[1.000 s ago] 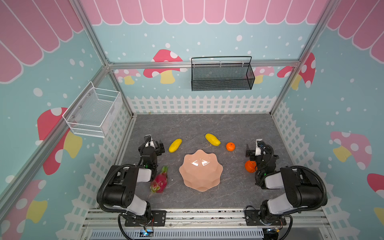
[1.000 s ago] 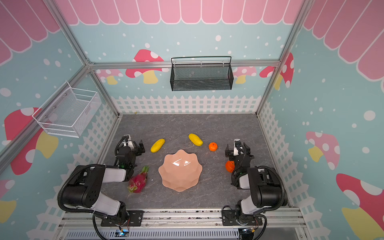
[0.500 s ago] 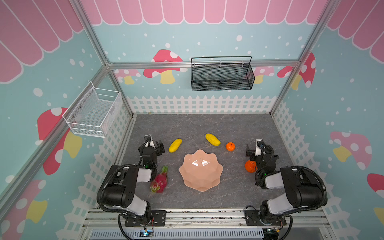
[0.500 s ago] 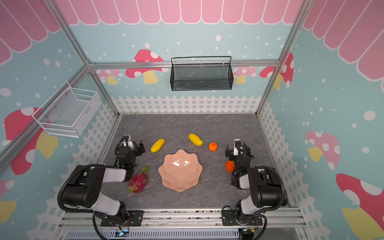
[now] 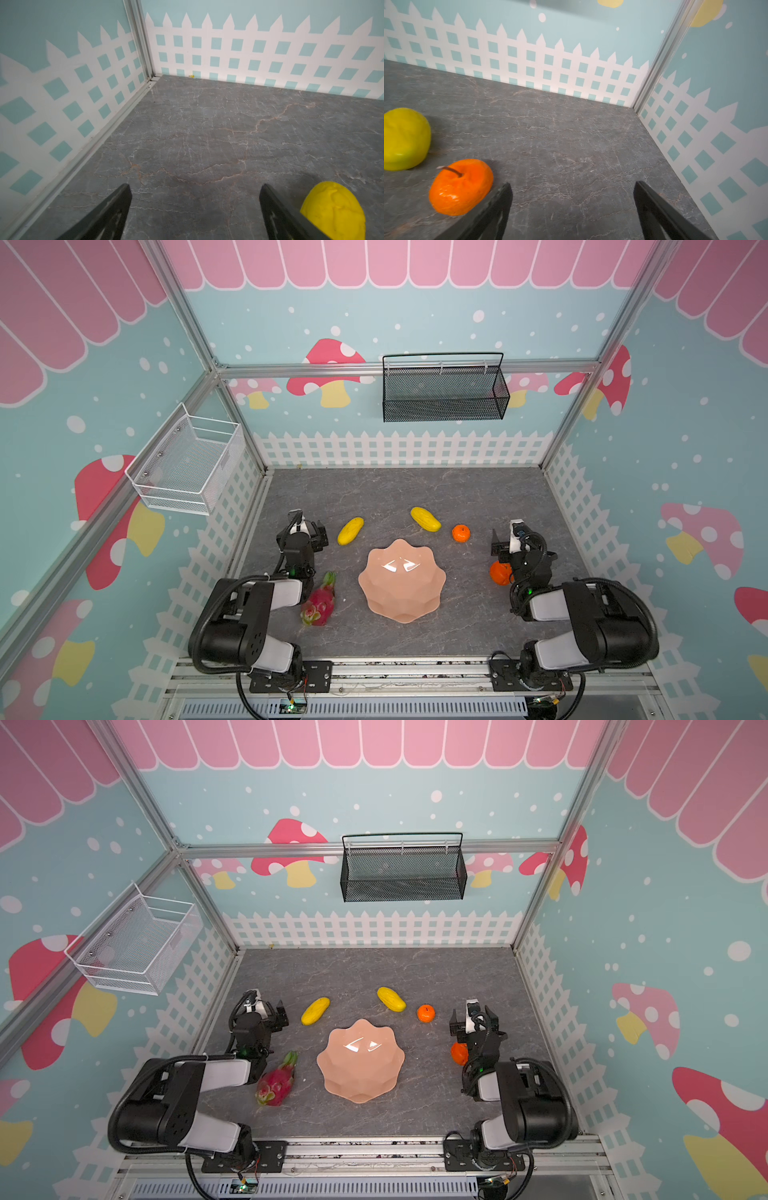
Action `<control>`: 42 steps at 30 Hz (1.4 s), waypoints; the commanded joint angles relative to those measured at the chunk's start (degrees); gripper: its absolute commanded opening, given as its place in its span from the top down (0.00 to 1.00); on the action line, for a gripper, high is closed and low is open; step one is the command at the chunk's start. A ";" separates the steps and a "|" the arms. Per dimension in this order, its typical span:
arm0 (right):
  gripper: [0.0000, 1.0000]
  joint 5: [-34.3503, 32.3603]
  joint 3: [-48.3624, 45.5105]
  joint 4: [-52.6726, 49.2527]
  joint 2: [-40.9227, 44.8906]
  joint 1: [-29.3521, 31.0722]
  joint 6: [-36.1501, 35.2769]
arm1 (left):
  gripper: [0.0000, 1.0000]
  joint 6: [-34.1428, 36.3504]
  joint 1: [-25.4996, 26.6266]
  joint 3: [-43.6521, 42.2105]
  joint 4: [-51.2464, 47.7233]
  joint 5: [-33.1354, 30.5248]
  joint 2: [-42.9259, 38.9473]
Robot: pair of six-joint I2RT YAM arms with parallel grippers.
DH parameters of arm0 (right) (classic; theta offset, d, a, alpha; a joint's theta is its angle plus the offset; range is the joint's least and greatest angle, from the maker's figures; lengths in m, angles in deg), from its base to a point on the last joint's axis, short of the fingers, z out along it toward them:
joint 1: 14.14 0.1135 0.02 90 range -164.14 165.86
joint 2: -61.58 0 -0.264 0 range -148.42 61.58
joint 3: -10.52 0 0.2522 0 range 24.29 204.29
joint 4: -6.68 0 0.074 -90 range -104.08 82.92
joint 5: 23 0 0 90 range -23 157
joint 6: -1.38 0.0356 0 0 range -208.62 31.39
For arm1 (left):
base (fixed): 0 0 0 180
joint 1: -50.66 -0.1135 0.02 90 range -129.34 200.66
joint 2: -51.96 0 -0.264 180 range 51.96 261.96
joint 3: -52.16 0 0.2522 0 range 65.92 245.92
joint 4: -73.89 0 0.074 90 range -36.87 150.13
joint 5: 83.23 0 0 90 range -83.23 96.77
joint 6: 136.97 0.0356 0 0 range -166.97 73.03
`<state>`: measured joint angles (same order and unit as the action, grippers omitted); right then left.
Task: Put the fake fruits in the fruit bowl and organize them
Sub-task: 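Grasp the pink dragon fruit with the left gripper while the right gripper reaches toward it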
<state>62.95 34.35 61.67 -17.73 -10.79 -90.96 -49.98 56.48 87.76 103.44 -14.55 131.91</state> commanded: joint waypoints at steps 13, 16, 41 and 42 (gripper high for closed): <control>0.02 20.91 25.15 -56.80 23.77 30.21 16.49 | 0.00 -17.93 6.79 49.10 -112.75 7.98 -11.05; 0.02 22.05 29.23 -56.70 18.06 42.91 18.55 | 0.00 -23.23 9.49 48.40 -121.41 6.70 -11.60; 0.02 24.34 28.43 -52.83 9.51 58.00 21.77 | 0.01 -42.16 23.81 28.76 -111.27 11.40 -4.66; 0.02 24.00 28.44 -53.25 9.70 58.02 21.69 | 0.01 -42.55 24.03 28.63 -111.12 11.09 -4.07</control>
<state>87.69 62.92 8.32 -7.92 46.78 -69.92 -89.52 79.67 116.68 -10.90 -2.64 126.70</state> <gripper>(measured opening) 0.980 0.991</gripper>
